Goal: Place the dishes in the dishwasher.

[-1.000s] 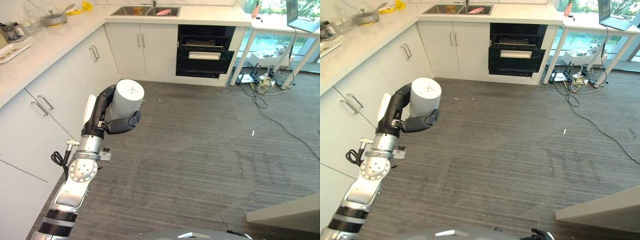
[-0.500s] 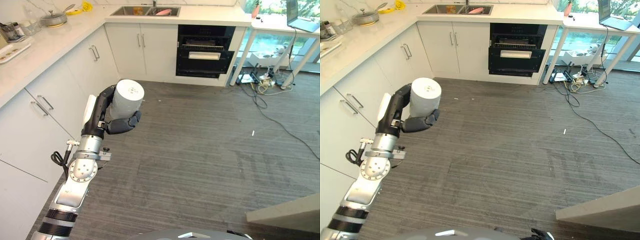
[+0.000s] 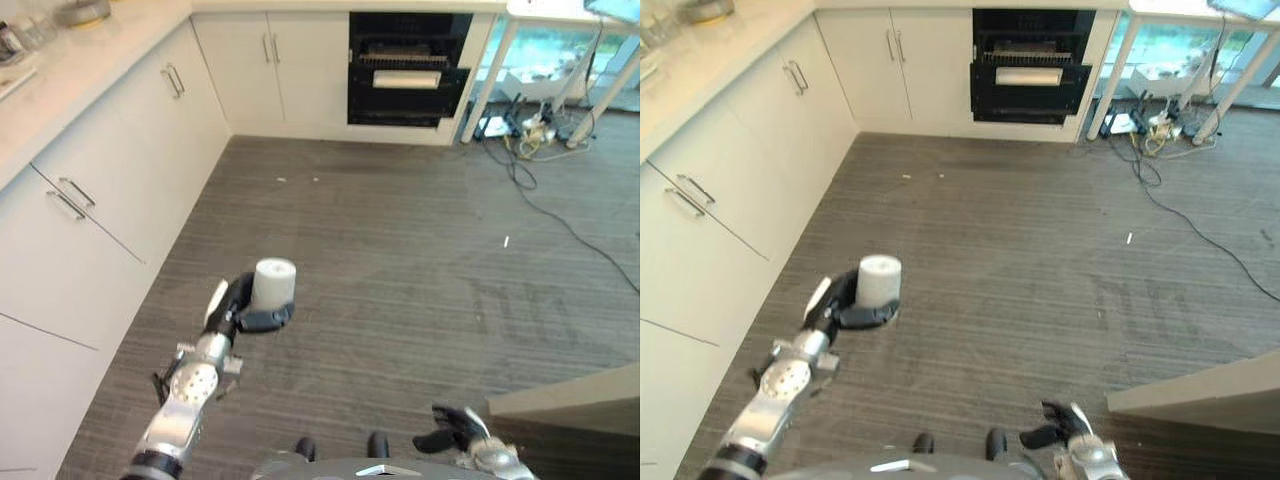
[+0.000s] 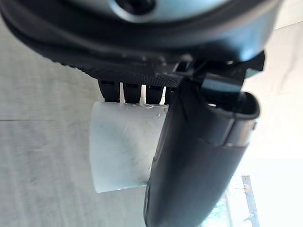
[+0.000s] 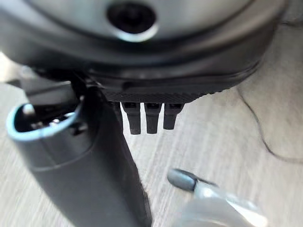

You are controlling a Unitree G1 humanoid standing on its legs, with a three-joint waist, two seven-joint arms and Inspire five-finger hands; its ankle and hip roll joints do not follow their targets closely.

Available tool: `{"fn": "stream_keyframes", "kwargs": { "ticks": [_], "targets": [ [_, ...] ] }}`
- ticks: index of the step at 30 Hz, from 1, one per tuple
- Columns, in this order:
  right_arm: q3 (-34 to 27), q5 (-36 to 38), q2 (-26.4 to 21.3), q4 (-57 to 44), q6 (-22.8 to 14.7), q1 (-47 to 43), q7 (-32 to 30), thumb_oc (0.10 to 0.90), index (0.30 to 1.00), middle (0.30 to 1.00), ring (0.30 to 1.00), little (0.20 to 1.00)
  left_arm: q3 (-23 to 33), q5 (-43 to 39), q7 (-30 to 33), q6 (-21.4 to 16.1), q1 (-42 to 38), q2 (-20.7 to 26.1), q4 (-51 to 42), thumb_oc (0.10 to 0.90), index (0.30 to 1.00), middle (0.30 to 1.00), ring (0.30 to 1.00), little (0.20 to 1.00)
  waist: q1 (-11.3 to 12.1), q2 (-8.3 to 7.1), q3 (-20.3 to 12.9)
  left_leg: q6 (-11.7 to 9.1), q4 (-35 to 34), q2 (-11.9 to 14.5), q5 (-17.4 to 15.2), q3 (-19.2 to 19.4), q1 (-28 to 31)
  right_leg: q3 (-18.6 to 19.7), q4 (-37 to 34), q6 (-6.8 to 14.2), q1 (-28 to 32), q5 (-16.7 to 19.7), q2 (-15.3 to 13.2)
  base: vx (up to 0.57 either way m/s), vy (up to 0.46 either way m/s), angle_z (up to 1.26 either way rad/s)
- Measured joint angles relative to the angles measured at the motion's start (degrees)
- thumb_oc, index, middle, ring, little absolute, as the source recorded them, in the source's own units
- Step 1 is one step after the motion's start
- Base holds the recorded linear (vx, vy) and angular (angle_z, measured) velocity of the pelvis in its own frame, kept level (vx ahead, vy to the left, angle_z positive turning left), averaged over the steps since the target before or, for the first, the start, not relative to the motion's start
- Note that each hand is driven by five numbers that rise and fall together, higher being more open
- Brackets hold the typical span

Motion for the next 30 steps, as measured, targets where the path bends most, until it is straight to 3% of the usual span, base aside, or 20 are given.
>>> {"fn": "stream_keyframes", "kwargs": {
  "ticks": [3, 7, 9, 11, 12, 14, 16, 19, 20, 22, 25, 26, 27, 29, 30],
  "targets": [
    [-2.0, -2.9, -0.3, -3.9, -2.2, -2.3, -2.6, 0.8, 0.9, 0.9, 0.9, 0.9, 0.2, 0.0, 1.5, 0.1, 1.4, 0.0, 0.0, 0.4, 0.3, 0.3, 0.3, 0.3, 0.6, 0.37, 0.4, -0.9, 0.3, 0.2, 0.6, 0.6, 0.3, -1.9, -0.1, -0.6, 1.2, -0.6, 0.3, 0.07, -0.065, 0.39],
    [-2.4, -3.2, 0.0, -3.5, -2.4, -6.6, -4.4, 0.8, 0.9, 0.9, 0.9, 0.9, 2.3, -0.1, 4.2, -0.3, 1.2, -0.2, -1.5, 0.4, 0.3, 0.3, 0.3, 0.3, 2.3, 2.69, 1.4, -1.1, 2.7, 0.9, 0.7, 0.4, -1.8, -4.4, 6.9, -2.9, -1.6, -4.3, 1.2, 0.05, -0.035, 0.36],
    [-2.3, -2.9, 0.9, -2.0, -2.1, -6.5, -4.3, 0.8, 0.9, 0.9, 0.9, 0.9, 2.7, -0.1, 4.7, -0.6, 0.8, -0.3, -1.5, 0.4, 0.3, 0.3, 0.3, 0.3, 2.8, 2.43, 1.8, -2.2, 6.3, -0.6, 2.0, 0.6, -4.7, -5.5, 12.0, -3.8, -4.4, -7.1, -0.4, 0.04, 0.019, 0.48],
    [-2.4, -1.9, 1.1, 0.4, -1.8, -6.3, -4.5, 0.8, 0.9, 0.9, 0.9, 0.9, 2.5, -0.1, 4.6, -0.6, 0.0, -1.2, -1.5, 0.4, 0.3, 0.3, 0.3, 0.3, 3.2, 2.04, 2.1, -3.8, 10.0, -2.9, 5.3, 2.0, -8.6, -8.4, 13.6, -3.9, -4.8, -7.9, -3.0, 0.05, 0.017, 0.82],
    [-2.4, -1.0, 1.0, 1.6, -1.2, -6.3, -4.6, 0.8, 0.9, 0.9, 0.9, 0.9, 2.5, -0.1, 4.6, -0.9, -0.7, -1.6, -1.6, 0.4, 0.3, 0.3, 0.3, 0.3, 3.5, 1.09, 2.8, -4.6, 11.0, -4.0, 7.7, 4.5, -10.2, -10.2, 13.0, -4.6, -4.3, -7.7, -4.7, 0.05, 0.015, 0.96],
    [-2.5, -1.0, 1.1, 2.4, -1.0, -5.8, -4.9, 0.8, 0.9, 0.9, 0.9, 0.9, 2.7, -0.1, 4.8, -1.8, -0.6, -1.4, -1.8, 0.4, 0.3, 0.3, 0.3, 0.3, 4.0, 0.84, 3.3, -1.4, 9.8, -3.0, 6.4, 10.9, -11.3, -12.2, 10.5, -6.4, -2.5, -7.3, -4.6, 0.1, 0.044, 0.74],
    [-3.8, -1.0, 1.5, 2.4, -1.1, -5.9, -5.6, 0.8, 0.9, 0.9, 0.9, 0.9, 3.1, 0.1, 5.2, -2.0, -0.6, -1.3, -1.8, 0.4, 0.3, 0.3, 0.3, 0.3, 4.7, 0.48, 3.6, -1.8, 7.4, -2.1, 5.9, 13.7, -14.2, -12.8, 8.4, -6.8, -1.9, -7.3, -3.8, 0.17, 0.103, 0.59],
    [-4.9, -1.0, 1.7, 2.5, -1.2, -6.1, -7.5, 0.8, 0.9, 0.9, 0.9, 0.9, 4.4, 0.6, 5.9, -2.1, -0.1, -1.4, -1.6, 0.4, 0.3, 0.3, 0.3, 0.3, 4.9, 0.79, 3.5, -1.5, 1.2, -0.5, 6.1, 14.8, -17.5, -13.4, 6.4, -6.9, -1.4, -6.1, -1.5, 0.27, 0.152, 0.33],
    [-4.9, -1.0, 1.8, 2.8, -1.3, -6.0, -7.4, 0.8, 0.9, 0.9, 0.9, 0.9, 5.2, 0.8, 6.4, -2.1, 0.8, -1.5, -1.4, 0.4, 0.3, 0.3, 0.3, 0.3, 5.1, 0.26, 3.8, -1.6, 0.7, 0.2, 6.2, 15.2, -17.5, -13.5, 5.1, -5.7, 0.2, -6.7, -0.5, 0.32, 0.328, -0.06],
    [-5.8, -1.0, 2.0, 4.3, -1.5, -5.8, -7.6, 0.8, 0.9, 0.9, 0.9, 0.9, 7.1, 1.2, 6.6, -2.0, 3.3, -2.0, -1.4, 0.4, 0.3, 0.3, 0.3, 0.3, 5.1, 0.12, 3.7, 0.5, 0.6, 1.9, 6.8, 19.9, -16.9, -13.2, 3.6, -5.0, 3.2, -7.1, 1.1, 0.28, 0.274, -0.19],
    [-8.5, -1.1, 1.6, 5.3, -1.5, -4.7, -7.8, 0.8, 0.9, 0.9, 0.9, 0.9, 7.6, 1.9, 6.5, -1.6, 4.5, -2.1, -0.9, 0.4, 0.3, 0.3, 0.3, 0.3, 5.0, 0.26, 3.5, 3.7, -0.6, 1.3, 8.5, 19.3, -15.3, -12.4, 3.9, -3.6, 5.2, -9.3, 1.3, 0.25, 0.25, -0.21],
    [-9.2, -1.0, 1.7, 6.9, -1.3, -4.7, -8.1, 0.8, 0.9, 0.9, 0.9, 0.9, 7.8, 2.4, 6.5, -1.5, 4.6, -2.4, 0.0, 0.4, 0.3, 0.3, 0.3, 0.3, 4.9, 0.57, 2.9, 5.8, -1.7, 1.0, 11.5, 19.5, -13.3, -12.3, 5.7, -2.5, 5.7, -11.3, 1.0, 0.41, 0.483, 0.0],
    [-9.6, -1.0, 2.6, 8.4, -0.8, -3.9, -8.2, 0.8, 0.9, 0.9, 0.9, 0.9, 7.8, 2.4, 6.4, -0.5, 3.6, -2.2, 0.8, 0.4, 0.3, 0.3, 0.3, 0.3, 4.2, -1.35, 2.4, 7.1, -2.4, -1.5, 9.4, 19.4, -10.4, -12.6, 11.5, 0.4, 5.6, -13.5, -2.2, 0.3, 0.372, 0.14],
    [-10.1, -1.0, 3.6, 8.7, -0.9, -2.2, -8.0, 0.8, 0.9, 0.9, 0.9, 0.9, 7.8, 3.4, 6.0, -0.5, 2.7, -1.8, 0.6, 0.4, 0.3, 0.3, 0.3, 0.3, 3.2, -1.86, 1.7, 7.7, -2.5, -3.1, 7.6, 17.8, -7.0, -14.2, 27.8, 3.0, 2.0, -15.9, -6.3, 0.19, 0.266, 0.3],
    [-10.1, -1.0, 3.6, 8.7, -0.9, -2.2, -8.0, 0.8, 0.9, 0.9, 0.9, 0.9, 7.8, 3.4, 6.0, -0.5, 2.7, -1.8, 0.6, 0.4, 0.3, 0.3, 0.3, 0.3, 3.2, -1.86, 1.7, 7.7, -2.5, -3.1, 7.6, 17.8, -7.0, -14.2, 27.8, 3.0, 2.0, -15.9, -6.3, 0.34, 0.506, 0.41]
  ]
}}
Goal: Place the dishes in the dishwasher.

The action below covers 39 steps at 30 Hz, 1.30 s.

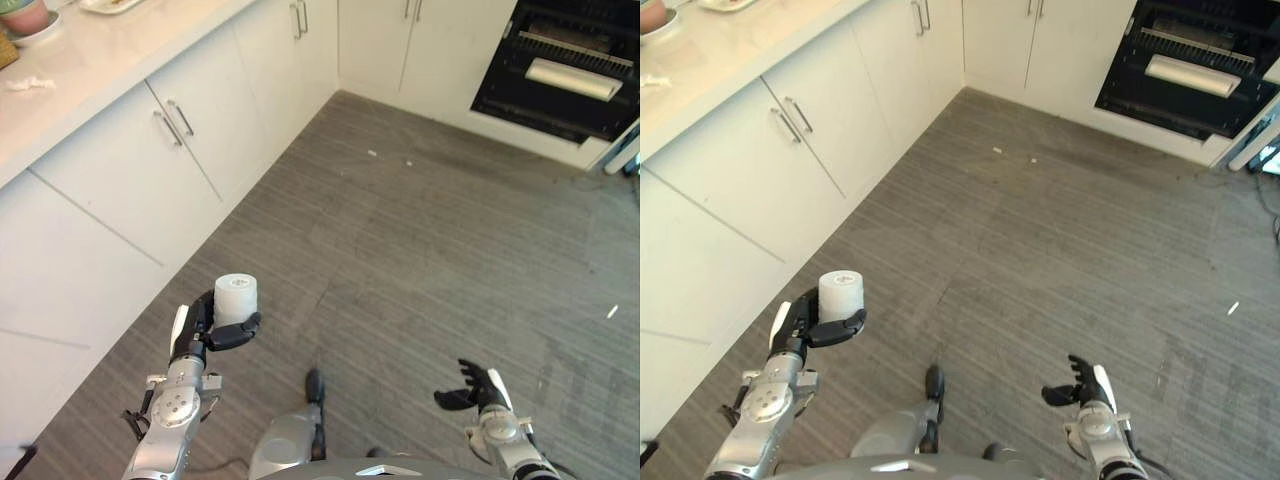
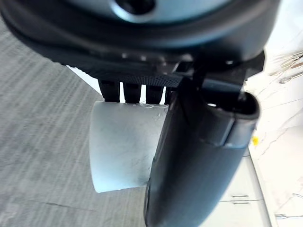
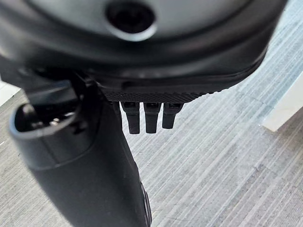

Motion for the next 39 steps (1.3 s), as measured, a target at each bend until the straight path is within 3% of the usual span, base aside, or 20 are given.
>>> {"fn": "stream_keyframes", "kwargs": {
  "ticks": [2, 3, 4, 5, 7, 11, 12, 16, 17, 20, 22, 24, 25, 28, 29, 31, 33, 36, 37, 39],
  "targets": [
    [-1.2, 0.2, 3.2, 0.3, -0.1, 2.2, 0.1, 0.8, 0.9, 0.9, 0.9, 0.9, 0.4, 1.1, -0.3, 0.0, -2.1, 2.7, -1.3, 0.4, 0.3, 0.3, 0.3, 0.3, -1.1, -3.03, -2.5, 3.2, 1.0, -4.0, -3.5, -2.0, 2.5, 2.3, 17.2, 3.5, -6.4, 1.1, -7.2, 0.34, 0.461, 0.55],
    [-2.3, 0.9, 4.2, 0.8, -0.6, 1.8, 0.4, 0.8, 0.9, 0.9, 0.9, 0.9, 0.7, 1.7, -0.4, 0.4, -2.6, 3.4, -2.0, 0.4, 0.3, 0.3, 0.3, 0.3, -2.9, -2.89, -1.7, 4.5, 3.6, -5.0, -6.5, -3.8, 3.6, 6.3, 27.3, 3.1, -10.0, 10.7, -8.1, 0.2, 0.141, 0.75],
    [-4.1, 2.5, 4.9, 1.8, -0.4, 0.9, 0.4, 0.8, 0.9, 0.9, 0.9, 0.9, 0.4, 2.3, -0.6, 0.6, -3.1, 3.5, -2.0, 0.4, 0.3, 0.3, 0.3, 0.3, -4.1, -0.82, -0.5, 4.1, 3.6, -4.2, -6.4, -4.7, 6.5, 8.2, 35.7, 3.7, -13.8, 15.3, -7.8, 0.38, 0.094, 0.83],
    [-3.5, 3.0, 4.7, 2.7, -0.2, 2.0, 0.8, 0.8, 0.9, 0.9, 0.9, 0.9, -0.3, 3.1, -1.4, 0.6, -2.8, 3.2, -2.5, 0.4, 0.3, 0.3, 0.3, 0.3, -4.8, 1.58, -1.6, 4.5, 3.0, -2.9, -7.8, -5.9, 8.2, 9.8, 36.2, 4.3, -18.9, 10.7, -3.8, 0.51, 0.109, 0.6],
    [-3.7, 6.1, 4.6, 3.5, -2.0, 1.4, 1.3, 0.8, 0.9, 0.9, 0.9, 0.9, 0.3, 3.4, -1.5, 0.2, -4.0, 3.8, -3.9, 0.4, 0.3, 0.3, 0.3, 0.3, -7.4, 3.05, -0.7, 3.1, 4.0, -1.0, -9.1, -11.3, 8.6, 15.6, 23.4, 4.2, -21.2, 3.7, 6.2, 0.44, 0.052, 1.01],
    [-3.6, 6.9, 4.7, 9.6, -0.9, 1.3, 1.4, 0.8, 0.9, 0.9, 0.9, 0.9, -0.3, 3.4, -2.1, -0.2, -6.4, 5.3, -4.5, 0.4, 0.3, 0.3, 0.3, 0.3, -7.3, -3.68, 0.1, 3.9, 1.9, -4.3, -11.6, -14.7, 11.6, 12.1, -5.5, 2.0, -28.3, 6.8, 7.7, 0.43, 0.045, 0.83],
    [-3.6, 6.9, 4.7, 11.7, -0.7, 1.6, 1.2, 0.8, 0.9, 0.9, 0.9, 0.9, -0.9, 3.4, -2.2, 0.0, -6.2, 5.4, -3.8, 0.4, 0.3, 0.3, 0.3, 0.3, -7.3, -4.4, 0.1, 3.2, 2.4, -4.1, -12.5, -15.4, 12.4, 10.2, -11.9, 3.5, -29.0, 8.1, 7.7, 0.36, 0.046, 0.64],
    [-5.8, 6.9, 4.6, 15.8, 0.1, 4.5, 1.2, 0.8, 0.9, 0.9, 0.9, 0.9, -3.3, 3.5, -2.2, 0.5, -2.5, 4.6, -2.4, 0.4, 0.3, 0.3, 0.3, 0.3, -7.5, -3.34, -1.1, 2.7, 1.0, -1.1, -19.6, -17.2, 20.4, -1.6, -15.3, 2.8, -27.5, 9.6, 6.5, 0.65, -0.007, 0.21],
    [-5.8, 6.8, 4.3, 19.1, 0.4, 5.5, 1.2, 0.8, 0.9, 0.9, 0.9, 0.9, -5.3, 3.5, -2.9, 0.7, -1.5, 4.4, -2.4, 0.4, 0.3, 0.3, 0.3, 0.3, -7.0, -2.08, -2.3, -0.7, 2.9, 0.8, -22.2, -17.6, 23.8, -6.3, -10.2, -0.3, -24.7, 11.4, 6.1, 0.88, -0.074, 0.1],
    [-6.3, 7.5, 4.9, 20.4, 0.6, 7.1, 1.5, 0.8, 0.9, 0.9, 0.9, 0.9, -7.9, 3.8, -5.6, 1.3, -1.7, 4.8, -2.7, 0.4, 0.3, 0.3, 0.3, 0.3, -9.9, -3.32, -3.8, -9.6, 24.1, 1.6, -23.1, -19.3, 18.6, -4.7, -8.0, -4.2, -19.0, 12.9, 6.7, 0.41, -0.008, 0.8],
    [-5.8, 9.0, 3.8, 20.4, 0.5, 8.5, 1.3, 0.8, 0.9, 0.9, 0.9, 0.9, -9.0, 4.0, -6.1, 0.5, -1.1, 5.5, -5.5, 0.4, 0.3, 0.3, 0.3, 0.3, -10.1, -3.58, -6.9, -14.9, 43.4, 1.7, -20.1, -16.7, 8.9, -2.8, -9.8, -13.5, -16.0, 11.5, 9.2, 0.46, -0.006, 0.4],
    [-5.7, 9.1, 2.3, 19.8, 0.9, 4.0, 1.3, 0.8, 0.9, 0.9, 0.9, 0.9, -6.8, 3.9, -5.9, -0.1, -0.2, 7.3, -9.7, 0.4, 0.3, 0.3, 0.3, 0.3, -8.4, -2.91, -6.0, -9.5, 67.4, 0.4, -11.6, -14.1, -3.5, 2.0, -10.5, -15.2, -14.7, 10.5, 12.8, 0.34, 0.03, -1.19],
    [-4.8, 9.1, 2.7, 17.6, -0.1, -0.6, 1.2, 0.8, 0.9, 0.9, 0.9, 0.9, -4.1, 3.9, -5.6, 0.1, -0.1, 9.9, -8.9, 0.4, 0.3, 0.3, 0.3, 0.3, -5.5, -6.13, -4.0, -6.1, 72.1, -2.1, -12.5, -12.2, -10.2, 8.5, -13.5, -14.9, -10.0, 11.9, 13.5, 0.42, 0.119, -1.76],
    [-3.5, 9.2, 3.7, 12.2, -1.2, -1.8, 0.8, 0.8, 0.9, 0.9, 0.9, 0.9, -3.5, 3.0, -5.3, 0.3, -1.6, 10.3, -7.8, 0.4, 0.3, 0.3, 0.3, 0.3, -5.6, -7.92, -2.7, -3.2, 63.8, -0.9, -15.3, -11.7, -18.1, 13.8, -18.4, -10.0, -2.0, 9.3, 13.7, 0.36, 0.164, -0.92],
    [-3.4, 9.3, 3.8, 11.8, -1.2, -2.5, 0.8, 0.8, 0.9, 0.9, 0.9, 0.9, -3.5, 2.3, -5.4, 0.2, -2.0, 9.4, -8.0, 0.4, 0.3, 0.3, 0.3, 0.3, -5.3, -8.36, -2.5, -2.5, 54.4, 0.4, -15.4, -11.7, -18.5, 14.3, -18.7, -5.6, -0.8, 7.3, 13.6, 0.44, 0.314, -0.99],
    [0.8, 9.2, 2.4, 12.1, -0.6, -4.6, 1.0, 0.8, 0.9, 0.9, 0.9, 0.9, -4.1, 0.6, -5.5, -0.4, -1.5, 6.9, -8.5, 0.4, 0.3, 0.3, 0.3, 0.3, -4.3, -6.74, -1.8, -4.3, 30.2, -0.3, -13.0, -13.1, -17.4, 18.3, -19.7, -9.3, 3.6, 6.4, 14.4, 0.53, 0.36, -1.0],
    [3.2, 8.8, 0.7, 13.6, -0.1, -6.1, 1.4, 0.8, 0.9, 0.9, 0.9, 0.9, -4.7, 0.4, -5.8, -0.4, -1.5, 5.0, -8.5, 0.4, 0.3, 0.3, 0.3, 0.3, -2.3, -4.8, -2.0, -4.7, 10.1, -3.5, -11.1, -19.8, -13.7, 23.6, -22.6, -9.4, 6.7, 6.4, 14.3, 0.33, 0.17, -1.29],
    [3.1, 8.8, 0.7, 14.5, 0.0, -6.1, 1.3, 0.8, 0.9, 0.9, 0.9, 0.9, -5.8, 0.3, -5.4, -0.4, -2.4, 4.3, -6.8, 0.4, 0.3, 0.3, 0.3, 0.3, -2.7, -1.76, -2.1, -3.1, 2.8, -6.2, -3.4, -23.3, -13.2, 25.1, -23.0, -7.0, 11.9, 4.6, 14.9, 0.46, 0.335, -0.92],
    [3.0, 8.6, 1.1, 15.3, 0.0, -3.9, 1.7, 0.8, 0.9, 0.9, 0.9, 0.9, -6.4, -0.1, -5.2, -0.3, -3.1, 4.2, -6.6, 0.4, 0.3, 0.3, 0.3, 0.3, -2.6, -1.08, -2.2, -1.2, 7.2, -5.5, 0.5, -19.9, -12.4, 26.7, -21.4, -4.1, 15.9, 2.7, 15.1, 0.53, 0.469, -1.05],
    [2.4, 8.2, 2.3, 15.4, 0.0, -1.1, 1.9, 0.8, 0.9, 0.9, 0.9, 0.9, -7.1, -0.2, -5.5, -0.1, -3.5, 5.3, -6.7, 0.4, 0.3, 0.3, 0.3, 0.3, -3.2, -3.55, -3.1, 1.7, 10.7, -6.1, 0.5, -16.2, -9.7, 26.9, -11.3, -1.9, 14.9, 1.4, 13.2, 0.46, 0.375, -0.92]
  ]
}}
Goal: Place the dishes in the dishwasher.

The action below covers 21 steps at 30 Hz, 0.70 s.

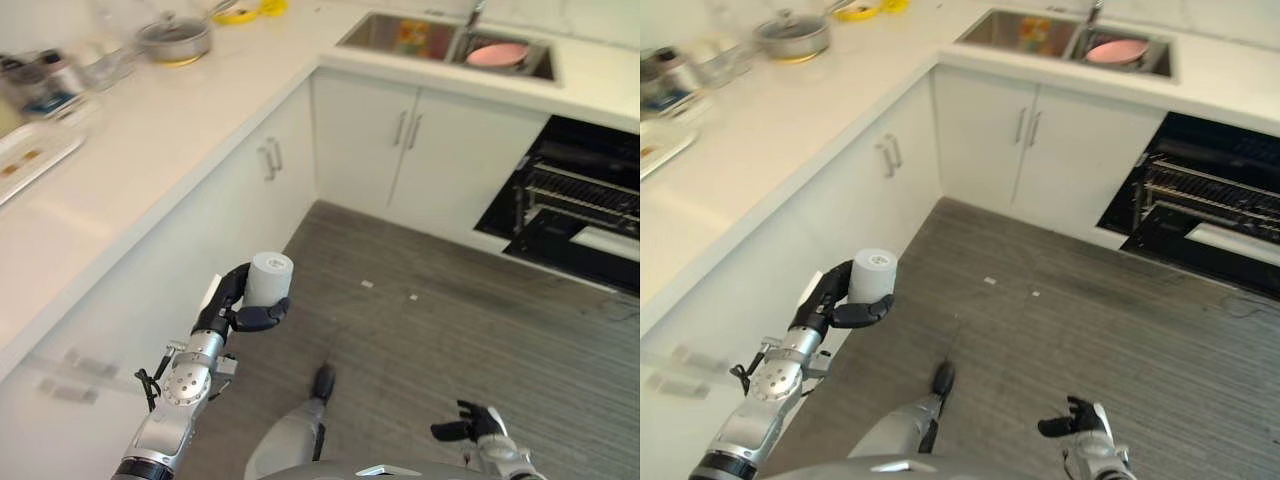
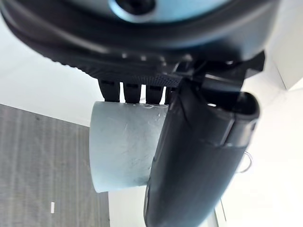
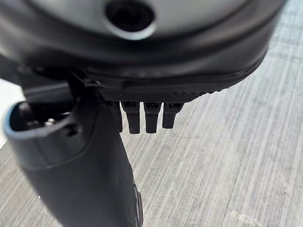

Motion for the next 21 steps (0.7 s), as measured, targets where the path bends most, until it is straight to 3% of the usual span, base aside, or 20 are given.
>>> {"fn": "stream_keyframes", "kwargs": {
  "ticks": [1, 3, 5, 6, 8, 9, 11, 12, 14, 17, 19, 20, 21],
  "targets": [
    [-2.0, -0.6, 0.5, 1.0, -0.5, 1.2, 0.1, 0.8, 0.9, 0.9, 0.9, 0.9, -0.8, -0.1, -0.2, 0.0, -1.3, 1.1, 0.0, 0.4, 0.3, 0.3, 0.3, 0.3, -0.2, -1.07, -0.3, 1.3, -0.6, -0.3, -1.3, 1.2, 1.9, -1.6, 6.0, 1.1, -2.2, -1.8, -1.6, 0.34, 0.263, -0.7],
    [-4.9, -1.5, 0.6, 2.9, -0.3, 1.8, -0.1, 0.8, 0.9, 0.9, 0.9, 0.9, -1.6, -0.3, -0.5, 0.1, -3.8, 2.4, 0.0, 0.4, 0.3, 0.3, 0.3, 0.3, -0.9, -1.49, -0.2, 3.2, -0.8, -0.7, -4.1, 3.0, 5.4, -4.9, 15.5, 2.9, -6.7, -4.8, -5.5, 0.16, 0.157, -0.56],
    [-5.9, -1.5, 0.9, 3.6, 1.0, 2.8, -0.1, 0.8, 0.9, 0.9, 0.9, 0.9, -1.8, -0.9, -0.7, 0.0, -7.6, 3.2, 0.0, 0.4, 0.3, 0.3, 0.3, 0.3, -1.6, -2.4, -0.2, 0.2, -2.0, -0.9, -4.1, 3.9, 8.3, -5.3, 25.0, 4.8, -13.4, -5.8, -8.5, 0.16, 0.221, -0.29],
    [-5.8, -1.5, 1.1, 3.9, 1.3, 3.5, 0.0, 0.8, 0.9, 0.9, 0.9, 0.9, -1.8, -1.1, -0.6, -0.2, -9.6, 3.2, -0.1, 0.4, 0.3, 0.3, 0.3, 0.3, -2.1, -2.55, 0.1, 0.7, -1.9, -0.7, -5.3, 3.8, 9.1, -5.0, 26.4, 5.1, -16.3, -5.7, -8.7, 0.19, 0.254, -0.17],
    [-5.9, -1.6, 1.9, 4.0, 1.6, 3.4, 0.1, 0.8, 0.9, 0.9, 0.9, 0.9, -0.5, -1.1, -0.2, -0.3, -11.6, 3.8, -0.2, 0.4, 0.3, 0.3, 0.3, 0.3, -2.4, -4.01, 1.5, 1.9, -2.0, -0.7, -7.8, 6.1, 12.3, -6.3, 36.0, 7.2, -24.3, -4.4, -11.3, 0.26, 0.268, -0.48],
    [-5.8, -1.6, 2.0, 3.6, 1.6, 3.5, 0.1, 0.8, 0.9, 0.9, 0.9, 0.9, -0.2, -1.1, -0.1, -0.2, -11.1, 3.9, -0.2, 0.4, 0.3, 0.3, 0.3, 0.3, -2.7, -3.72, 1.7, 2.3, -2.0, -0.3, -8.9, 6.9, 13.6, -7.9, 37.1, 7.1, -26.3, -4.3, -11.9, 0.28, 0.251, -0.7],
    [-5.8, -1.5, 2.1, 1.8, 1.5, 4.1, 0.3, 0.8, 0.9, 0.9, 0.9, 0.9, -0.1, -1.1, -0.5, -0.1, -9.6, 3.8, -0.2, 0.4, 0.3, 0.3, 0.3, 0.3, -2.9, -2.31, 2.5, 1.5, -4.0, 1.0, -10.9, 9.0, 17.6, -15.0, 32.7, 6.3, -30.0, -4.7, -12.8, 0.29, 0.201, -0.8],
    [-5.7, -1.5, 2.3, -0.9, 1.4, 4.5, 0.6, 0.8, 0.9, 0.9, 0.9, 0.9, -0.1, -1.1, -0.7, 0.0, -9.3, 3.8, -0.1, 0.4, 0.3, 0.3, 0.3, 0.3, -3.3, -1.8, 2.9, 0.9, -5.8, 1.5, -11.7, 10.6, 19.0, -21.2, 22.9, 5.1, -33.7, -3.8, -12.4, 0.25, 0.128, -0.82],
    [-4.7, -1.6, 1.9, -3.9, 1.8, 4.5, 0.6, 0.8, 0.9, 0.9, 0.9, 0.9, -0.2, -1.1, -1.1, 0.2, -8.8, 3.9, 0.4, 0.4, 0.3, 0.3, 0.3, 0.3, -3.2, -1.81, 2.8, 0.0, -7.1, 1.5, -12.3, 13.4, 20.2, -29.6, 13.6, 2.7, -36.0, -1.2, -12.7, 0.28, 0.084, -0.65],
    [-2.8, -2.3, 1.4, -8.5, 1.8, 4.1, 0.6, 0.8, 0.9, 0.9, 0.9, 0.9, -0.7, -1.0, -1.7, 0.7, -7.8, 3.6, 1.0, 0.4, 0.3, 0.3, 0.3, 0.3, -3.4, -1.32, 2.9, -0.9, -6.3, 0.7, -13.6, 16.5, 21.8, -34.9, 4.2, 1.8, -36.6, 3.0, -12.1, 0.25, 0.043, -0.6],
    [-1.1, -4.0, 1.4, -10.8, 1.2, 2.1, 0.8, 0.8, 0.9, 0.9, 0.9, 0.9, -0.8, -1.0, -2.0, 0.8, -6.7, 2.3, 1.2, 0.4, 0.3, 0.3, 0.3, 0.3, -3.5, -0.25, 3.1, -0.9, -4.5, 0.8, -14.8, 17.6, 23.7, -35.8, 0.8, 0.6, -35.8, 6.1, -9.9, 0.43, 0.053, -0.52],
    [-1.1, -4.3, 0.4, -14.4, 2.1, 2.1, 0.8, 0.8, 0.9, 0.9, 0.9, 0.9, -0.7, -0.9, -2.1, 0.7, -6.7, 1.1, 1.2, 0.4, 0.3, 0.3, 0.3, 0.3, -3.7, 1.17, 2.8, -4.3, -4.4, 1.7, -17.5, 18.1, 24.9, -38.0, 0.8, 0.0, -34.7, 6.4, -9.0, 0.34, 0.032, -0.26],
    [-1.2, -4.4, -0.3, -17.4, 1.8, 2.5, 0.7, 0.8, 0.9, 0.9, 0.9, 0.9, -0.6, -0.9, -2.1, 0.8, -6.4, 0.4, 1.2, 0.4, 0.3, 0.3, 0.3, 0.3, -3.6, 2.39, 2.5, -3.5, -4.9, 2.2, -18.8, 18.7, 26.8, -38.7, 1.5, -0.7, -33.3, 6.6, -7.1, 0.35, 0.008, -0.34]
  ]
}}
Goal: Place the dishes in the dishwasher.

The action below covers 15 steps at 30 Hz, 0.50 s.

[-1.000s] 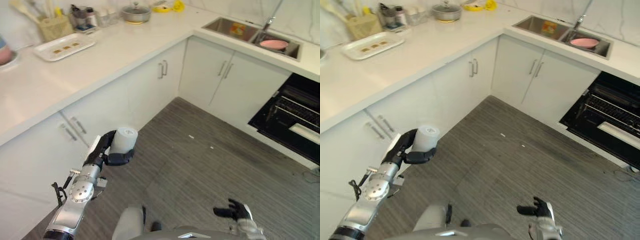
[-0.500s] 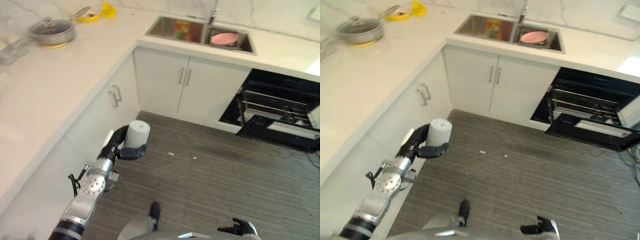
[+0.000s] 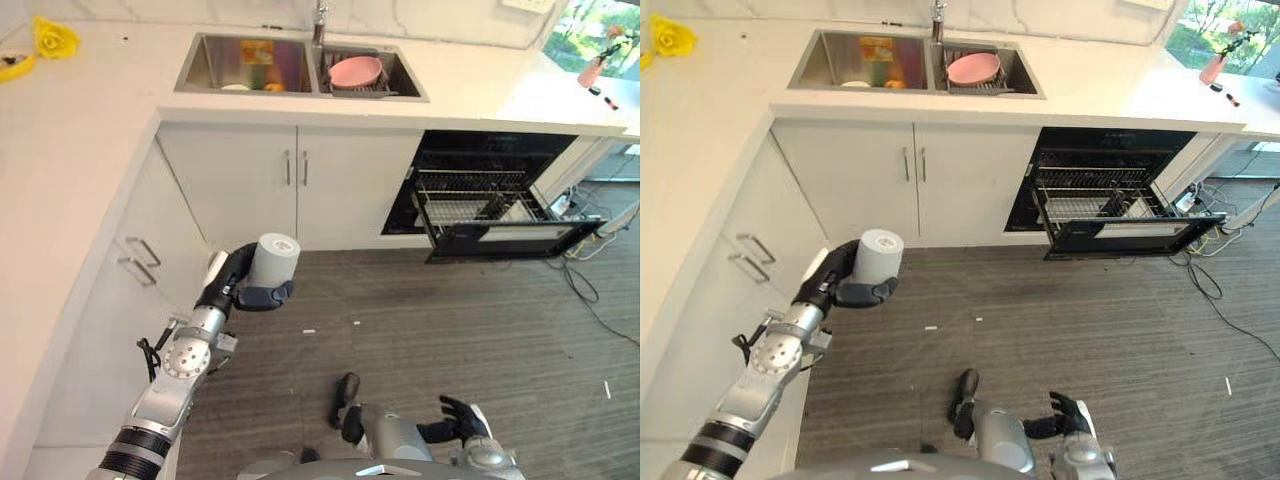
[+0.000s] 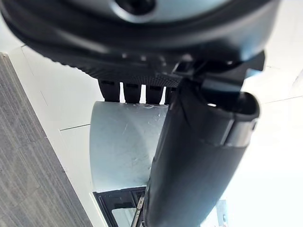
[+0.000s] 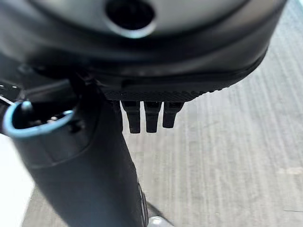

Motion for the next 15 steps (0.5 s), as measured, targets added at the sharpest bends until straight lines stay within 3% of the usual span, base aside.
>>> {"fn": "stream_keyframes", "kwargs": {
  "ticks": [1, 2, 3, 4, 5, 6, 7, 8, 9, 11, 13, 15],
  "targets": [
    [0.1, 0.0, 0.1, -1.3, -0.4, 0.0, -0.1, 0.8, 0.9, 0.9, 0.9, 0.9, 0.3, 0.0, 0.0, 0.0, 0.8, -0.2, 0.0, 0.4, 0.3, 0.3, 0.3, 0.3, 0.3, -0.46, -0.4, 0.1, 0.7, -0.5, -0.1, 0.4, 1.1, 0.3, -0.1, -1.9, 1.9, 0.5, 0.6, 0.29, -0.014, -0.39],
    [0.4, 0.0, 0.2, -2.3, -1.1, 0.3, -0.1, 0.8, 0.9, 0.9, 0.9, 0.9, 0.7, 0.0, 0.0, 0.0, 2.0, -0.3, 0.0, 0.4, 0.3, 0.3, 0.3, 0.3, 0.3, -1.51, -1.9, 0.1, 2.6, -1.5, -0.1, 0.4, 1.1, 1.0, -2.2, -4.6, 4.1, 2.1, 0.4, 0.53, -0.04, -0.23],
    [0.4, -0.4, -0.7, -4.3, -1.8, 0.9, -0.2, 0.8, 0.9, 0.9, 0.9, 0.9, 0.9, 0.1, 0.1, 0.1, 3.4, -1.8, 0.0, 0.4, 0.3, 0.3, 0.3, 0.3, 0.0, -1.5, -3.5, -0.1, 4.6, -2.2, -0.2, -1.1, 2.3, 2.7, -3.9, -8.0, 7.0, 3.9, 0.7, 0.45, -0.064, 0.0],
    [0.4, -0.9, -1.5, -5.0, -1.9, 1.3, -0.2, 0.8, 0.9, 0.9, 0.9, 0.9, 0.9, 0.1, -0.1, 0.1, 4.2, -2.5, 0.0, 0.4, 0.3, 0.3, 0.3, 0.3, -0.3, -0.65, -4.3, -1.0, 5.8, -1.9, -0.7, -1.6, 3.1, 3.3, -3.9, -8.0, 8.0, 3.7, 1.3, 0.3, -0.062, 0.14],
    [0.3, -1.7, -1.7, -5.1, -1.9, 1.5, -0.5, 0.8, 0.9, 0.9, 0.9, 0.9, 0.9, 0.3, -0.4, 0.1, 4.7, -2.6, -0.1, 0.4, 0.3, 0.3, 0.3, 0.3, -0.4, -0.78, -4.8, -1.2, 8.7, -2.0, -0.8, -1.5, 2.9, 4.3, -4.1, -8.6, 9.1, 4.2, 1.3, 0.18, -0.111, 0.12],
    [0.4, -1.7, -1.9, -5.2, -1.9, 2.2, -0.7, 0.8, 0.9, 0.9, 0.9, 0.9, 0.9, 0.6, -0.4, 0.1, 5.6, -2.7, -0.2, 0.4, 0.3, 0.3, 0.3, 0.3, -0.3, -1.22, -6.0, -1.3, 18.8, -1.5, -0.9, -0.7, -0.6, 6.2, -4.8, -9.9, 11.0, 3.9, 1.6, 0.1, -0.081, -0.01],
    [0.4, -1.7, -2.1, -5.5, -2.0, 2.5, -0.7, 0.8, 0.9, 0.9, 0.9, 0.9, 0.9, 0.6, -0.4, 0.0, 6.3, -2.6, -0.7, 0.4, 0.3, 0.3, 0.3, 0.3, 0.2, -0.9, -6.8, -1.5, 25.1, -0.8, -0.7, -0.7, -3.3, 6.6, -5.3, -10.7, 11.5, 3.5, 1.8, 0.14, -0.086, -0.18],
    [0.4, -1.7, -2.7, -5.8, -2.1, 2.5, -0.8, 0.8, 0.9, 0.9, 0.9, 0.9, 1.0, 0.6, -0.3, 0.0, 6.7, -2.5, -1.4, 0.4, 0.3, 0.3, 0.3, 0.3, 1.2, -0.13, -7.1, -2.1, 35.5, 0.5, 0.0, -0.7, -8.4, 7.8, -5.7, -11.4, 12.4, 3.5, 3.0, 0.13, 0.028, -0.55],
    [1.7, -1.7, -3.7, -5.9, -2.1, 1.6, -1.0, 0.8, 0.9, 0.9, 0.9, 0.9, 1.1, 0.5, 0.2, 0.0, 7.2, -1.5, -2.0, 0.4, 0.3, 0.3, 0.3, 0.3, 2.7, 0.98, -7.1, -2.1, 48.0, 3.6, -0.3, -2.8, -15.6, 9.9, -5.5, -13.7, 13.3, 2.9, 5.1, 0.12, 0.033, -0.75],
    [3.5, -1.8, -3.7, -5.9, -2.0, 0.3, -1.1, 0.8, 0.9, 0.9, 0.9, 0.9, 1.3, 0.3, 1.2, 0.0, 7.5, -0.1, -1.8, 0.4, 0.3, 0.3, 0.3, 0.3, 4.8, 0.18, -6.2, -2.1, 58.0, 4.7, -0.5, -9.2, -22.9, 13.2, -4.5, -14.9, 14.8, 1.9, 5.7, 0.19, 0.164, -1.08],
    [4.6, -2.0, -3.5, -7.2, -2.3, -0.5, -1.6, 0.8, 0.9, 0.9, 0.9, 0.9, 1.8, -0.2, 2.2, 0.0, 7.3, -0.3, -1.0, 0.4, 0.3, 0.3, 0.3, 0.3, 4.5, -2.51, -4.5, -2.4, 49.6, 4.8, -2.3, -12.8, -25.7, 15.5, -4.4, -10.3, 16.7, 0.4, 4.3, 0.13, 0.192, -0.79],
    [4.3, -2.4, -3.6, -7.8, -2.3, -1.0, -2.2, 0.8, 0.9, 0.9, 0.9, 0.9, 1.6, -0.3, 2.2, 0.0, 7.3, -0.4, -1.0, 0.4, 0.3, 0.3, 0.3, 0.3, 4.0, -3.09, -2.7, -3.3, 39.6, 6.8, -2.2, -14.8, -26.7, 17.7, -4.2, -8.9, 18.4, -0.7, 4.2, 0.19, 0.316, -0.68]
  ]
}}
